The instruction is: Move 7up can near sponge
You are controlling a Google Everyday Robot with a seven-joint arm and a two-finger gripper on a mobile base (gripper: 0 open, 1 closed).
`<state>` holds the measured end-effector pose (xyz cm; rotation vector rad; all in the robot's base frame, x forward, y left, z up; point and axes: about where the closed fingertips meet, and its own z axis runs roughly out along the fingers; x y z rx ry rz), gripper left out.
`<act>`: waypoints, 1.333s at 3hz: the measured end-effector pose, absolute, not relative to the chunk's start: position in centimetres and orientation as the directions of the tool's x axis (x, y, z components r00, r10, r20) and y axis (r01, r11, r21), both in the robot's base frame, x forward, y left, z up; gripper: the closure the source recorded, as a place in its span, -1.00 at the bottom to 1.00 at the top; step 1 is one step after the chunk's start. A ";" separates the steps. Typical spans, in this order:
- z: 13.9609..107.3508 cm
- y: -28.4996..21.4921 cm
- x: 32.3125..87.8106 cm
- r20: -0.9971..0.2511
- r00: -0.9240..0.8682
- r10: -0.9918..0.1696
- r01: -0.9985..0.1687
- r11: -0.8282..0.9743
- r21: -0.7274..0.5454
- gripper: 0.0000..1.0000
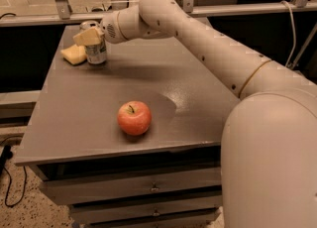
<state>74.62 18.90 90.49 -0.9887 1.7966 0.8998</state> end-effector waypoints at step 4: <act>90.5 16.6 75.4 -0.919 -0.314 -0.237 -0.872 0.454 0.181 -1.00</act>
Offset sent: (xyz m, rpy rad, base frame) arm 0.0051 -0.0040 0.0001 0.0176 0.0076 -0.0143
